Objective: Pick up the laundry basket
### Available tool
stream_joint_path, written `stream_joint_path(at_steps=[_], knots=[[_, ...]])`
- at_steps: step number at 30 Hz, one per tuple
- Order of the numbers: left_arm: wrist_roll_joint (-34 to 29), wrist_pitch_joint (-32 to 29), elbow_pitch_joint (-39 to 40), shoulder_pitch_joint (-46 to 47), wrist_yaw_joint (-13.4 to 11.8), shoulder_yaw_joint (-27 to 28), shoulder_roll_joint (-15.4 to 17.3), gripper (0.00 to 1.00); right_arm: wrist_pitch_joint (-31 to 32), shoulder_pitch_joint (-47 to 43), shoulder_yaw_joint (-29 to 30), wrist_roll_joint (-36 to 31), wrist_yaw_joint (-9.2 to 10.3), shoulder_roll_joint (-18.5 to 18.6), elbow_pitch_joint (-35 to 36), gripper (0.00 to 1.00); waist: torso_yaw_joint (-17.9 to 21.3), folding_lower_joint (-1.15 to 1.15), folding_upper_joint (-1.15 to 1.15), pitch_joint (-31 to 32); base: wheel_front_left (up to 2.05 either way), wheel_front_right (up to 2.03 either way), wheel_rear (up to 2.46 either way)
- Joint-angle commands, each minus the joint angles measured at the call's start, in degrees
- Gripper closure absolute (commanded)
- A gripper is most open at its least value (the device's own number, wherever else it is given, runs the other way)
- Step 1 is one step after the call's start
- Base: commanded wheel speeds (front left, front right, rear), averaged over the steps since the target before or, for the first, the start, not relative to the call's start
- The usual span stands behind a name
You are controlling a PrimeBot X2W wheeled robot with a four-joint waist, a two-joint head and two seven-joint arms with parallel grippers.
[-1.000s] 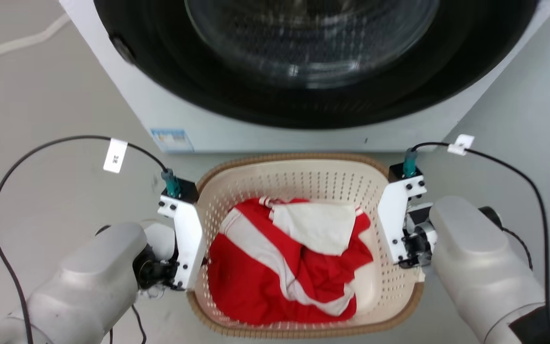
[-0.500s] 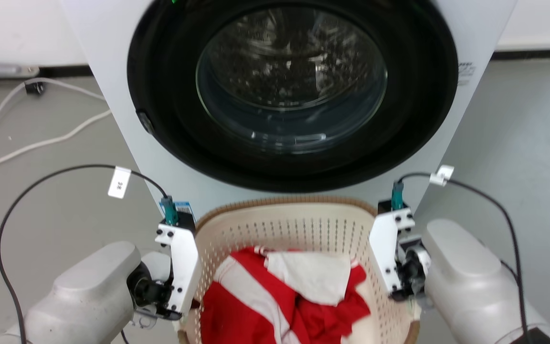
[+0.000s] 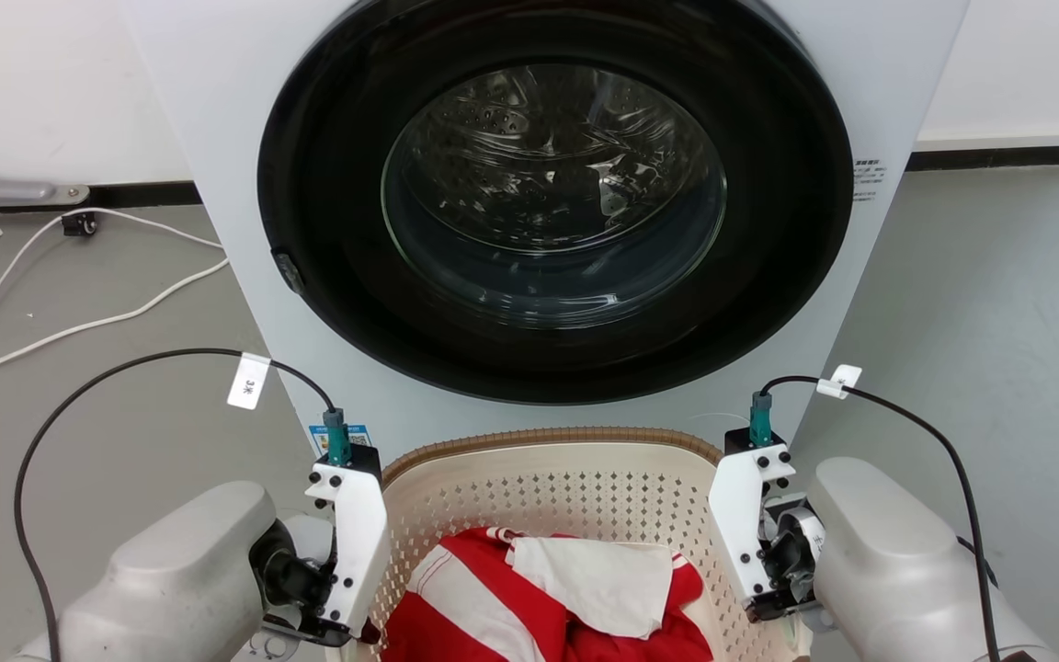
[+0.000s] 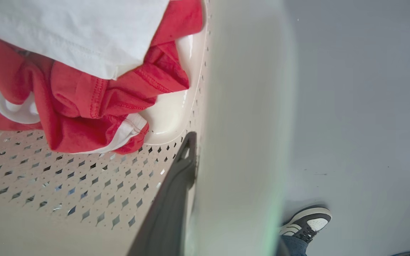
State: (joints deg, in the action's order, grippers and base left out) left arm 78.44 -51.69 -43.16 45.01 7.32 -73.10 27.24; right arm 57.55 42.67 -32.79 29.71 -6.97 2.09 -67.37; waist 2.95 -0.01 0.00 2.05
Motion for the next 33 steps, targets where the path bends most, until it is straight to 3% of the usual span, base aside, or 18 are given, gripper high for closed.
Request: stream_joint_path(at_steps=[1, 11, 33], knots=[[-1.4, -1.2, -0.6, 0.2, 0.2, -0.5, 1.6, 1.0, -0.1, 0.1, -0.9, -1.0, -0.94, 1.4, -0.4, 1.0, -0.2, 0.01, 0.0, 0.0, 0.0, 0.0, 0.0], [-1.0, -2.2, -1.6, 1.3, 0.2, -0.5, -0.2, 1.0, -0.5, 0.3, -1.8, 0.2, -0.94, 1.3, -0.2, 1.0, -0.9, 0.01, 0.0, 0.5, 0.0, 0.0, 0.0], [-1.0, -3.3, -2.0, 1.7, 0.2, -0.5, -0.9, 1.0, -1.9, 0.6, -3.2, 1.7, -0.94, 1.2, -1.4, 1.0, -0.8, 0.01, 0.0, 0.3, 0.0, 0.0, 0.0]])
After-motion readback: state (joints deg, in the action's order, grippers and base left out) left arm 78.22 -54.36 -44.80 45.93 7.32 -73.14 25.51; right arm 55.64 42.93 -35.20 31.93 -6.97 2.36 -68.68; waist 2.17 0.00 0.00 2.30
